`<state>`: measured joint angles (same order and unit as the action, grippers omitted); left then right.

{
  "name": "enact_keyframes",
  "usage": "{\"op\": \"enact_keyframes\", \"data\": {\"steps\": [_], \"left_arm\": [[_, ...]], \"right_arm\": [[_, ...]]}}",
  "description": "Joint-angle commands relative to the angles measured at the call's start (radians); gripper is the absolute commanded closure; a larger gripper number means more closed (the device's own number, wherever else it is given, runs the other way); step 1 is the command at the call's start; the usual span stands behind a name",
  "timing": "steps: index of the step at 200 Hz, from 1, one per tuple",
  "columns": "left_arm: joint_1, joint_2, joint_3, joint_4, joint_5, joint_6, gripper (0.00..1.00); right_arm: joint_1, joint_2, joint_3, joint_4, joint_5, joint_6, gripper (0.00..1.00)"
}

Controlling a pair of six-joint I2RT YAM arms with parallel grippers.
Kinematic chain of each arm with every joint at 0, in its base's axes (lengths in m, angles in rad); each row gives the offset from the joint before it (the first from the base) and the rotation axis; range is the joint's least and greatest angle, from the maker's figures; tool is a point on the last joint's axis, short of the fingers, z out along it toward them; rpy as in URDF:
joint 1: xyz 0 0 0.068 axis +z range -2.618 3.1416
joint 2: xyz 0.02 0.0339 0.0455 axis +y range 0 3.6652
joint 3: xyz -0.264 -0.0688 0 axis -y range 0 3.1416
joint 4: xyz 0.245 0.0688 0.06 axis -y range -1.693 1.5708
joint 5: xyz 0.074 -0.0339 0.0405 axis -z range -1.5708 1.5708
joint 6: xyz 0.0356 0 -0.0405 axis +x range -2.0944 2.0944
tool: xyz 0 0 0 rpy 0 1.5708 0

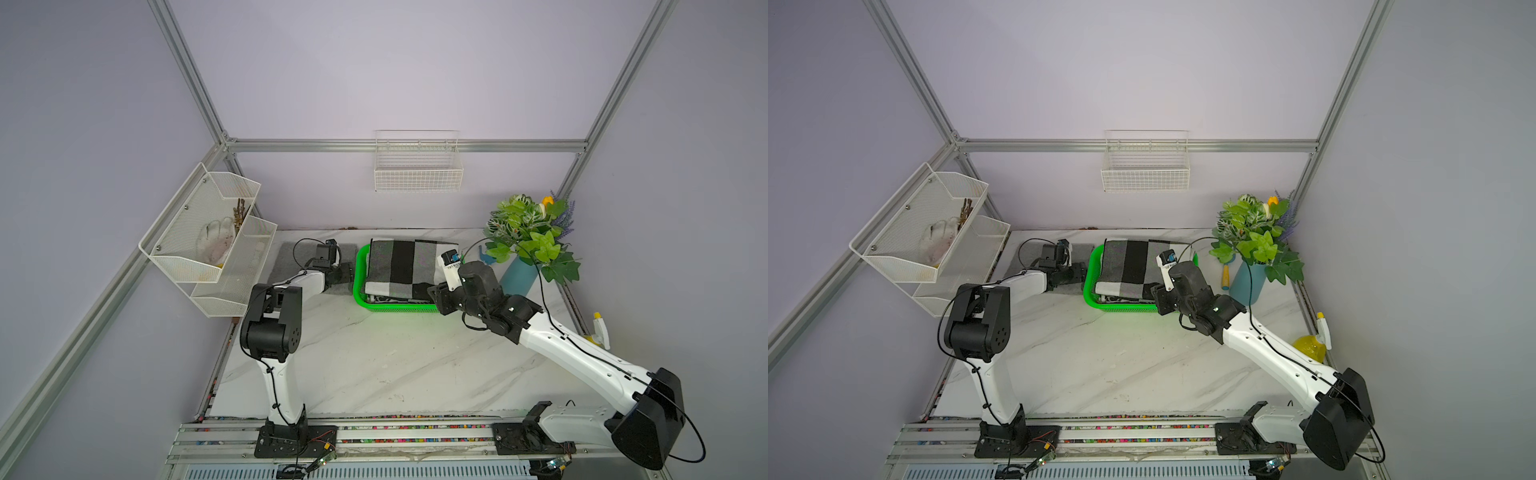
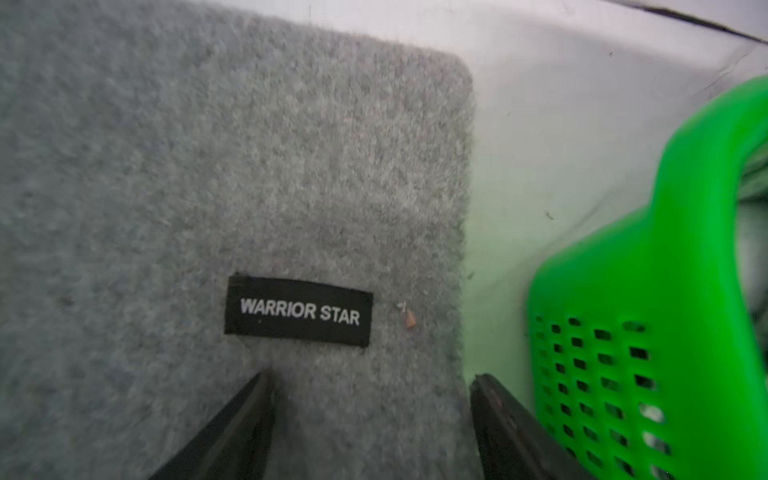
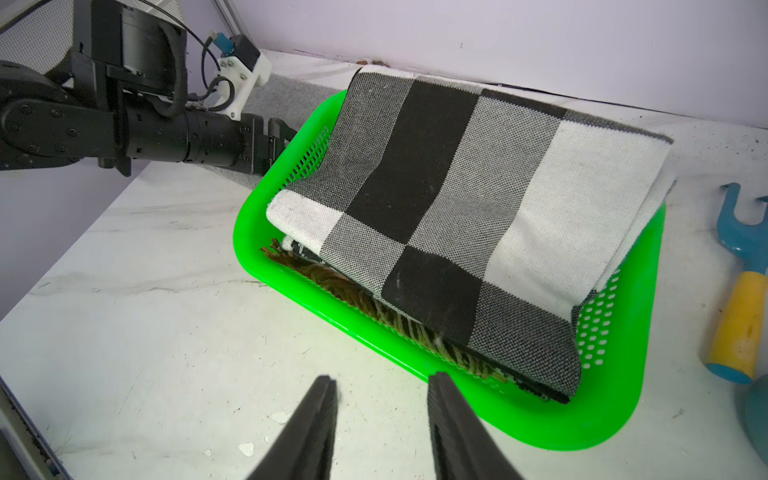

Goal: Put the folded scarf in the basket
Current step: Move the scarf to the center of the board.

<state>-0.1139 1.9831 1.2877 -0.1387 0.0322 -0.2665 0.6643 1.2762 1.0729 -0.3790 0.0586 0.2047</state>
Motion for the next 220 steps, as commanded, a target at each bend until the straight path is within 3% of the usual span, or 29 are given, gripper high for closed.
{"op": "enact_keyframes", "data": {"steps": [1,49,71,81,105,157,220], "left_arm": [[-0.019,-0.007,0.017,-0.082,-0.033,0.006,0.23],[-0.021,0.052,0.041,-0.241,-0.072,-0.069,0.26],[-0.019,0.070,0.037,-0.257,-0.065,-0.077,0.39],[-0.020,0.068,0.031,-0.256,-0.055,-0.075,0.49],[-0.019,0.083,0.030,-0.282,-0.007,-0.079,0.57],[-0.020,-0.057,-0.219,-0.200,0.065,-0.148,0.56],[-0.091,-0.239,-0.448,-0.180,0.037,-0.197,0.54]], "right_arm": [[0.007,-0.031,-0.013,0.027,0.017,0.012,0.59],[0.008,-0.047,-0.018,0.032,-0.004,0.015,0.58],[0.008,-0.068,-0.028,0.043,0.001,0.015,0.58],[0.008,-0.074,-0.030,0.044,0.000,0.015,0.58],[0.008,-0.088,-0.034,0.046,-0.009,0.016,0.58],[0.009,-0.118,-0.049,0.060,-0.037,0.023,0.58],[0.008,-0.152,-0.078,0.078,-0.097,0.042,0.58]]}}
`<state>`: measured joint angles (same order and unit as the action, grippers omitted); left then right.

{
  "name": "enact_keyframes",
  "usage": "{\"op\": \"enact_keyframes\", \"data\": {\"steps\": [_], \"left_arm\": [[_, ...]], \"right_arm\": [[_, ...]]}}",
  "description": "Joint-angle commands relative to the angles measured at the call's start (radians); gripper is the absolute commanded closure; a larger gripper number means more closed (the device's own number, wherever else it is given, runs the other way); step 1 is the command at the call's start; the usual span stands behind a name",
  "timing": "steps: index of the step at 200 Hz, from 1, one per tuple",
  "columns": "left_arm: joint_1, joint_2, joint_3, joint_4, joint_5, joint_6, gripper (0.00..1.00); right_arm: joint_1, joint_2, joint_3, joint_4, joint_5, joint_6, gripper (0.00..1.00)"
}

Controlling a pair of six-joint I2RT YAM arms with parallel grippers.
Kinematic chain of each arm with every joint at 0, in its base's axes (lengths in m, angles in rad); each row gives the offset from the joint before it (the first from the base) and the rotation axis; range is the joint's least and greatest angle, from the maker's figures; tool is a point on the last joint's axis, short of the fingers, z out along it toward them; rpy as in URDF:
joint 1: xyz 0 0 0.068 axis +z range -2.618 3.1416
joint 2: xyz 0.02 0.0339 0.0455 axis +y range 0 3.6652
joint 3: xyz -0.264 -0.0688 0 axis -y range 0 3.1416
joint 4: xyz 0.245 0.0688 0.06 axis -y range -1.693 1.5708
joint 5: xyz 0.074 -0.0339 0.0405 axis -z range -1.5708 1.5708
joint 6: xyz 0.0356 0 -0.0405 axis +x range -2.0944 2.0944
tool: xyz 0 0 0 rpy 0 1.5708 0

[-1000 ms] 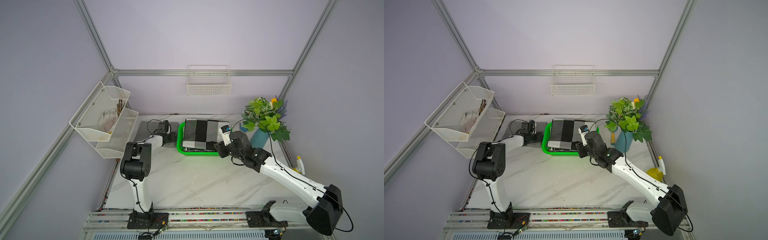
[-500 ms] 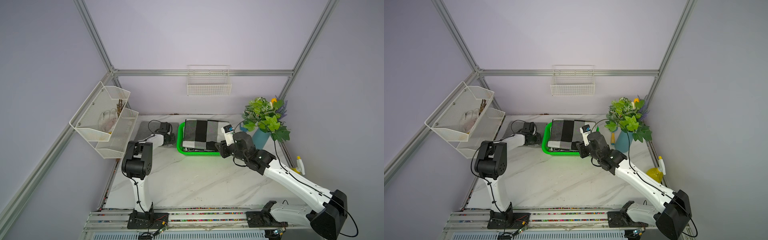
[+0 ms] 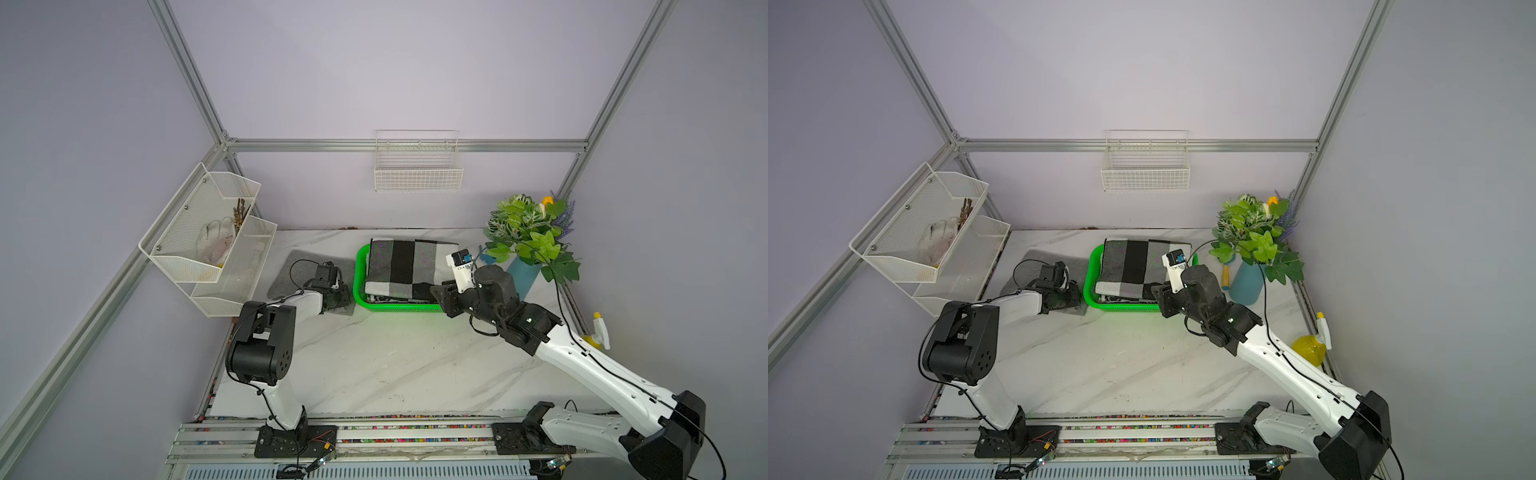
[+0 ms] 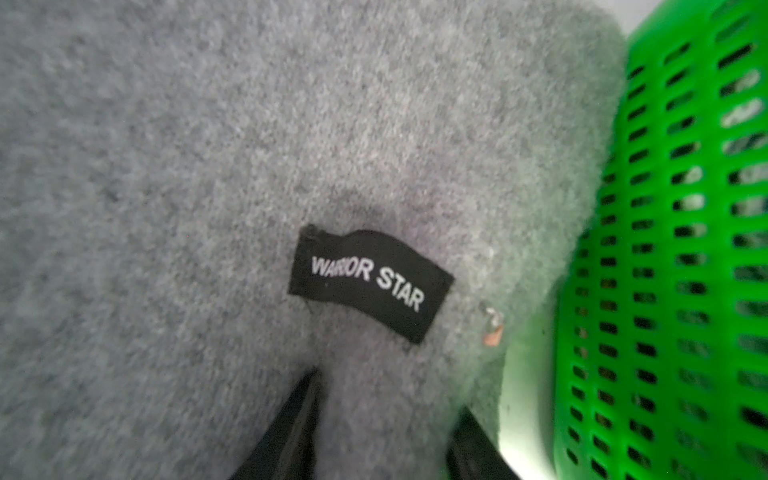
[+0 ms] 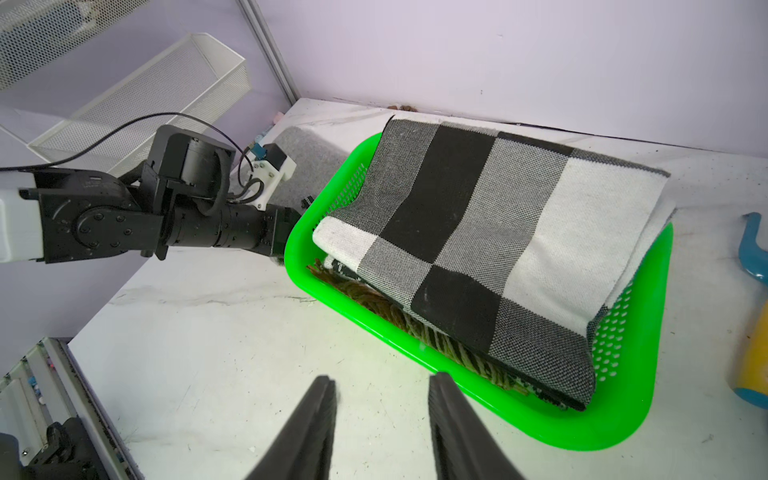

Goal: Put the folded scarf in the basket
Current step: Move the scarf to the center of the board.

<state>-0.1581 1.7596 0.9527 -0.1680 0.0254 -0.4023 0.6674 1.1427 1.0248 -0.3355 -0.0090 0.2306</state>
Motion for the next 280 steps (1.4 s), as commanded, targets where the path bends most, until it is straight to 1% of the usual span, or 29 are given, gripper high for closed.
{"op": "enact_keyframes", "data": {"steps": [1,34,53,68,85,99,113,129,140,150,164,179,190,205,222,227,235,253,256,269,272,273,274,275,276,280], "left_arm": [[-0.048,-0.019,-0.116,-0.149,0.042,-0.063,0.54],[-0.117,-0.090,-0.237,-0.126,0.014,-0.109,0.53],[-0.182,-0.162,-0.245,-0.154,-0.001,-0.148,0.52],[-0.225,-0.199,-0.259,-0.167,-0.046,-0.167,0.52],[-0.241,-0.177,-0.273,-0.162,-0.017,-0.175,0.50],[-0.283,-0.165,-0.292,-0.133,-0.010,-0.182,0.49],[-0.306,-0.164,-0.308,-0.116,0.007,-0.202,0.49],[-0.364,-0.194,-0.330,-0.100,0.013,-0.226,0.50],[-0.424,-0.237,-0.353,-0.078,0.019,-0.249,0.50],[-0.462,-0.273,-0.361,-0.079,-0.002,-0.263,0.49],[-0.468,-0.293,-0.355,-0.110,-0.040,-0.269,0.49],[-0.469,-0.285,-0.354,-0.117,-0.033,-0.267,0.47],[-0.470,-0.273,-0.360,-0.106,-0.027,-0.266,0.43],[-0.483,-0.264,-0.370,-0.101,-0.033,-0.265,0.42],[-0.491,-0.272,-0.391,-0.080,-0.043,-0.266,0.39],[-0.491,-0.278,-0.395,-0.077,-0.044,-0.266,0.37],[-0.494,-0.292,-0.401,-0.076,-0.046,-0.264,0.33],[-0.494,-0.336,-0.412,-0.075,-0.044,-0.264,0.31],[-0.494,-0.372,-0.415,-0.076,-0.042,-0.264,0.30],[-0.494,-0.428,-0.420,-0.090,-0.037,-0.261,0.26],[-0.494,-0.440,-0.420,-0.096,-0.039,-0.261,0.23],[-0.494,-0.443,-0.420,-0.100,-0.039,-0.261,0.19],[-0.493,-0.448,-0.420,-0.104,-0.041,-0.261,0.10],[-0.493,-0.452,-0.419,-0.107,-0.042,-0.262,0.05],[-0.494,-0.457,-0.419,-0.110,-0.044,-0.262,0.03],[-0.494,-0.475,-0.418,-0.124,-0.049,-0.261,0.00]], "right_arm": [[0.005,-0.017,-0.030,0.035,-0.033,0.017,0.58],[0.007,0.017,-0.044,0.052,-0.100,0.032,0.58],[0.008,0.039,-0.050,0.069,-0.148,0.045,0.58],[0.010,0.055,-0.058,0.087,-0.164,0.056,0.58],[0.013,0.074,-0.069,0.102,-0.184,0.067,0.58],[0.021,0.100,-0.088,0.140,-0.210,0.084,0.58],[0.032,0.144,-0.086,0.151,-0.232,0.089,0.57],[0.038,0.187,-0.086,0.167,-0.250,0.097,0.57],[0.044,0.209,-0.085,0.179,-0.255,0.104,0.57],[0.046,0.227,-0.084,0.194,-0.273,0.112,0.56],[0.052,0.251,-0.082,0.210,-0.288,0.120,0.56],[0.057,0.280,-0.080,0.214,-0.282,0.119,0.56],[0.059,0.306,-0.076,0.217,-0.285,0.118,0.56],[0.062,0.345,-0.062,0.219,-0.306,0.116,0.55],[0.064,0.388,-0.044,0.226,-0.324,0.107,0.55],[0.066,0.391,-0.036,0.225,-0.328,0.100,0.55],[0.065,0.436,-0.022,0.218,-0.329,0.088,0.54],[0.066,0.490,0.000,0.212,-0.341,0.078,0.54],[0.066,0.497,0.003,0.211,-0.345,0.077,0.54],[0.069,0.518,0.014,0.207,-0.357,0.074,0.54],[0.069,0.520,0.015,0.206,-0.356,0.075,0.53],[0.070,0.521,0.015,0.206,-0.355,0.075,0.54],[0.069,0.521,0.016,0.206,-0.356,0.075,0.54],[0.069,0.521,0.016,0.207,-0.356,0.075,0.54],[0.069,0.521,0.017,0.208,-0.356,0.075,0.54],[0.069,0.522,0.017,0.206,-0.353,0.074,0.53]]}}
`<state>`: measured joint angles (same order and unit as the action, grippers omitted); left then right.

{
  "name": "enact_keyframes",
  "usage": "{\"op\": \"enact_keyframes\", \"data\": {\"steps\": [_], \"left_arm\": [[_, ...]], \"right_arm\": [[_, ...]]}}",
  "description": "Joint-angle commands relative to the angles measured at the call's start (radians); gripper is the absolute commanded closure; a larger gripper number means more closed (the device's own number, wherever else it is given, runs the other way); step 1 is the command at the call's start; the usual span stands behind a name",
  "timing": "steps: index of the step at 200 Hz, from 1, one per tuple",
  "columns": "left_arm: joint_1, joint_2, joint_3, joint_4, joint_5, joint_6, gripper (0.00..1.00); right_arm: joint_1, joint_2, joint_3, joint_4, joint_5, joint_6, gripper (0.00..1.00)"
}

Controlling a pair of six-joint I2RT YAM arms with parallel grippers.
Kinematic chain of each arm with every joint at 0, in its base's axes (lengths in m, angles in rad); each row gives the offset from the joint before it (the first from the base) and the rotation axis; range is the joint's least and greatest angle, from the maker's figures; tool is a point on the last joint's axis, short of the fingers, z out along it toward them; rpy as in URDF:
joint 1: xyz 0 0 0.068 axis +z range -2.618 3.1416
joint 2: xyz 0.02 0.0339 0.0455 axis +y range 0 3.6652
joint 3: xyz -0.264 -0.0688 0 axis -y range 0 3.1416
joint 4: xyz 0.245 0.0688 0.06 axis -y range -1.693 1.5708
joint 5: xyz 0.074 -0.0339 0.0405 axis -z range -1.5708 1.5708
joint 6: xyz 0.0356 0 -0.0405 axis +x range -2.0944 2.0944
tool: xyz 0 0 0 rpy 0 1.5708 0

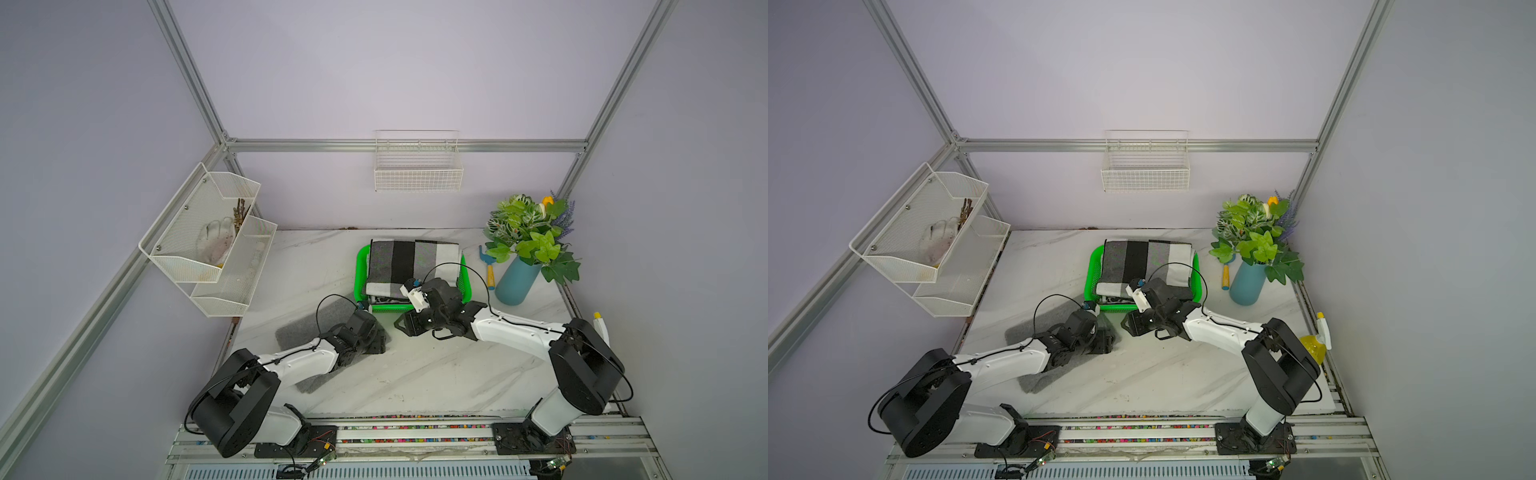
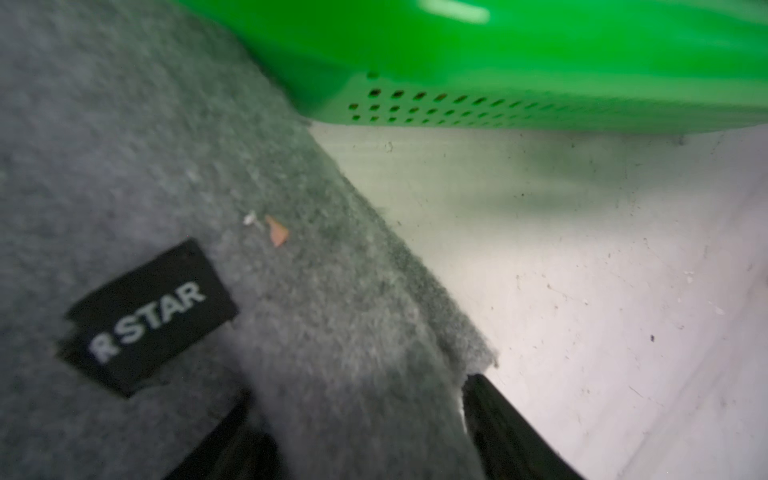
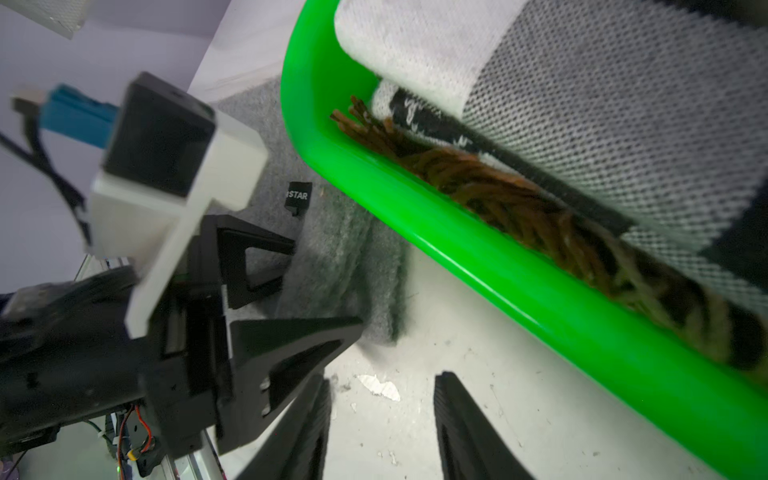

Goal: Put the folded scarf in the basket
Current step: Move the scarf to the center of the board.

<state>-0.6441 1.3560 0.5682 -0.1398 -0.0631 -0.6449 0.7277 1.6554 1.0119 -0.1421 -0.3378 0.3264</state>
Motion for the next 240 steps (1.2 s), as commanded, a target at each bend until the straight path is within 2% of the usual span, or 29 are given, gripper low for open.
{"op": "enact_keyframes", "data": {"steps": [1,23,48,76,102,113,141,172,210,240], "left_arm": [[-0.009,-0.075,-0.033,-0.156,0.037,-0.019,0.00],[-0.006,-0.169,-0.028,-0.202,-0.008,-0.031,0.00],[-0.010,-0.297,-0.031,-0.195,0.058,-0.040,0.00],[0.005,-0.466,-0.026,-0.366,-0.158,-0.067,0.00],[0.040,-0.590,-0.036,-0.392,-0.244,-0.073,0.00],[0.076,-0.601,-0.024,-0.405,-0.252,-0.073,0.00],[0.166,-0.595,-0.008,-0.406,-0.244,-0.053,0.00],[0.312,-0.629,-0.067,-0.330,-0.165,-0.042,0.00],[0.361,-0.612,-0.081,-0.310,-0.176,-0.033,0.00],[0.361,-0.582,-0.111,-0.278,-0.184,-0.023,0.00]], "right_arm": [[0.009,0.010,0.030,0.013,-0.024,-0.022,0.53],[0.009,0.003,0.027,0.012,-0.025,-0.019,0.53],[0.014,0.008,0.020,0.027,-0.058,-0.006,0.53],[0.033,0.039,0.036,0.044,-0.099,-0.002,0.52],[0.066,0.074,0.066,0.073,-0.131,0.019,0.52],[0.078,0.114,0.102,0.060,-0.135,0.026,0.51],[0.103,0.215,0.210,-0.024,-0.058,-0.006,0.50],[0.107,0.297,0.293,-0.089,0.045,-0.025,0.47],[0.109,0.406,0.394,-0.138,0.001,-0.047,0.45],[0.109,0.466,0.441,-0.157,-0.033,-0.056,0.44]]}}
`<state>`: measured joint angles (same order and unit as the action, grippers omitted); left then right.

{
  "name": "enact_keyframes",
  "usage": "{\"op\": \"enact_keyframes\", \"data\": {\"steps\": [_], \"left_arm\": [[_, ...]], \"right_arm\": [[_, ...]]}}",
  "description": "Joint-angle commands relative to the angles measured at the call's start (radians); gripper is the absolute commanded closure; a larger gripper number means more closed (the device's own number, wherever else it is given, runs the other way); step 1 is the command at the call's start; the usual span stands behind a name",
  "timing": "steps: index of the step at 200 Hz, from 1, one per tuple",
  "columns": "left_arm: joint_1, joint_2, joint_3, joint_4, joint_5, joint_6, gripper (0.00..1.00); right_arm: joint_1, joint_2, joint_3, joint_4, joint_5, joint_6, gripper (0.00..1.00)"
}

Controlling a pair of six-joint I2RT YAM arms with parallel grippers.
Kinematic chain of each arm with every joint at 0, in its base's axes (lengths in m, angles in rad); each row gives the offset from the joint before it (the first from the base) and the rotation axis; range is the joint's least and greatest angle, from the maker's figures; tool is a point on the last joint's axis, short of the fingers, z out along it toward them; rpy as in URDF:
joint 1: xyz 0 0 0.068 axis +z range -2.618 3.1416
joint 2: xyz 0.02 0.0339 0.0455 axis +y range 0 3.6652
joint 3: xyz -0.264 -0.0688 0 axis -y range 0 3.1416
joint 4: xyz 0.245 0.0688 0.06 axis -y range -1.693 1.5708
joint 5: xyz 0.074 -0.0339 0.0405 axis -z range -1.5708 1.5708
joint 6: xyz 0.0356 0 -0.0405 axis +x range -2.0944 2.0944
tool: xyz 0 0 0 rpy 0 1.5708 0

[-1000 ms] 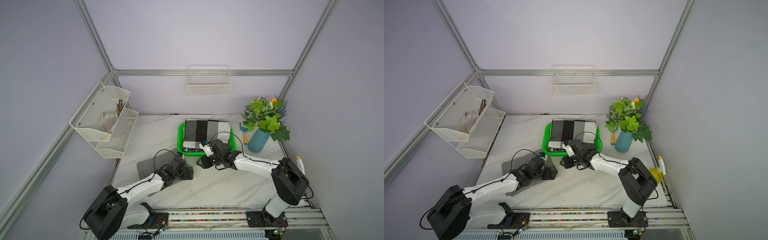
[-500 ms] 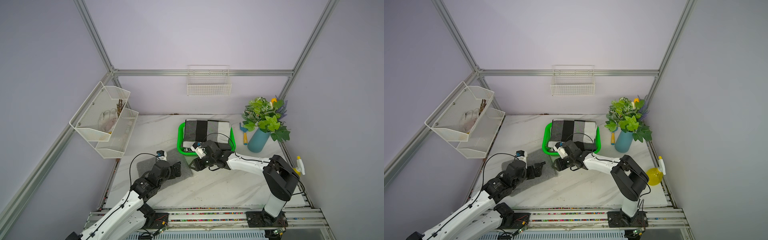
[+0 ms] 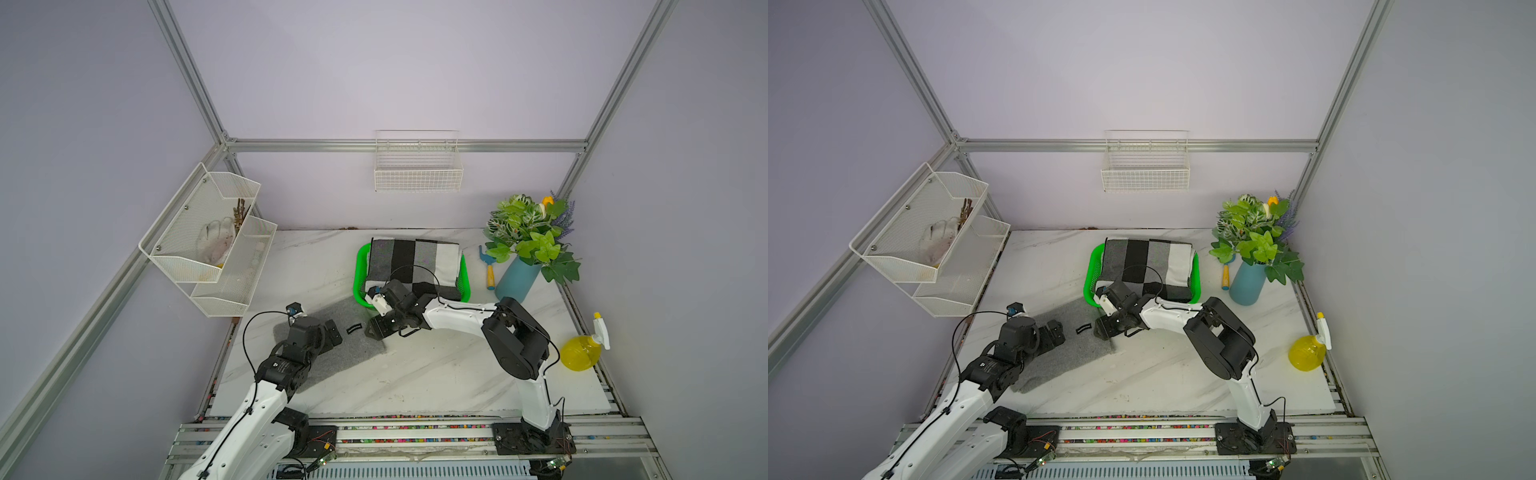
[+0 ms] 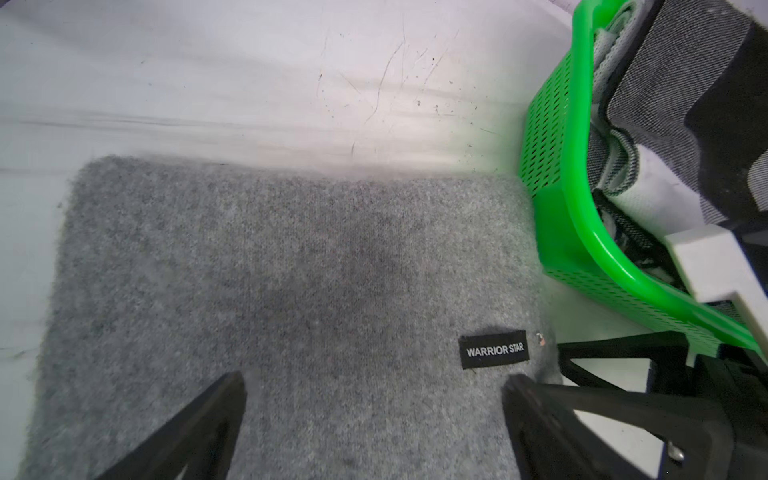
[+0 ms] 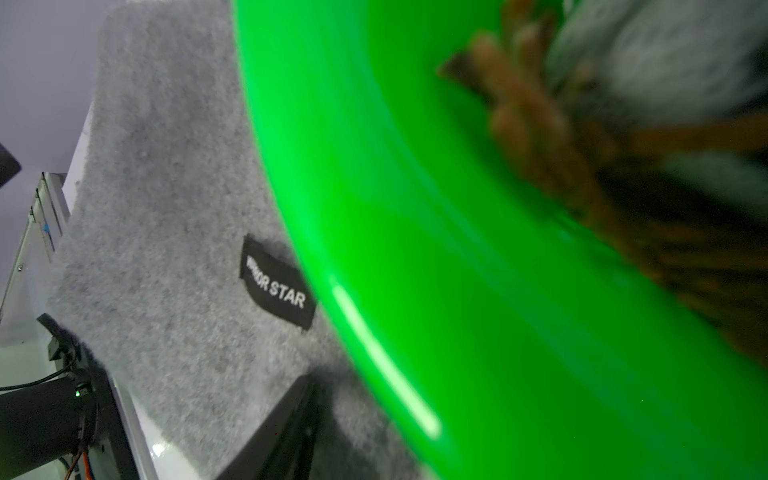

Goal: Put the folded scarf in the basket
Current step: Move the scarf to the center of the board.

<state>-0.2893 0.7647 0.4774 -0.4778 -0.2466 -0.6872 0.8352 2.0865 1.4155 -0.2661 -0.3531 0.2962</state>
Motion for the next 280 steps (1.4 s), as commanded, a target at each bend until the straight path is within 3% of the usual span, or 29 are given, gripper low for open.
{"op": "enact_keyframes", "data": {"steps": [1,28,45,64,83,145,162,223,280], "left_arm": [[0.008,0.009,-0.022,0.061,0.000,0.019,0.00],[0.012,-0.003,-0.053,0.083,0.010,0.021,0.00],[0.016,-0.021,-0.061,0.092,0.032,0.013,0.00],[0.021,-0.038,-0.057,0.098,0.058,0.006,0.00],[0.024,-0.045,-0.051,0.091,0.067,0.005,0.00],[0.027,-0.024,-0.067,0.122,0.095,0.015,0.00],[0.026,-0.003,-0.071,0.137,0.122,0.015,0.00],[0.022,0.076,-0.117,0.204,0.375,0.032,0.00],[-0.027,0.096,-0.099,0.156,0.286,0.053,0.00]], "right_arm": [[0.001,0.036,0.038,-0.032,-0.020,-0.025,0.44],[0.008,0.054,0.015,-0.023,-0.065,-0.011,0.45],[0.018,0.074,0.015,-0.041,-0.069,-0.020,0.52],[0.019,0.070,-0.009,-0.038,-0.122,-0.008,0.78],[0.028,0.013,-0.079,-0.014,-0.099,-0.008,1.00],[0.028,-0.292,-0.431,0.144,-0.003,0.061,1.00],[0.028,-0.323,-0.465,0.132,0.015,0.062,1.00],[-0.025,-0.539,-0.747,0.241,0.176,0.186,1.00],[-0.085,-0.784,-0.909,0.240,0.257,0.225,1.00]]}}
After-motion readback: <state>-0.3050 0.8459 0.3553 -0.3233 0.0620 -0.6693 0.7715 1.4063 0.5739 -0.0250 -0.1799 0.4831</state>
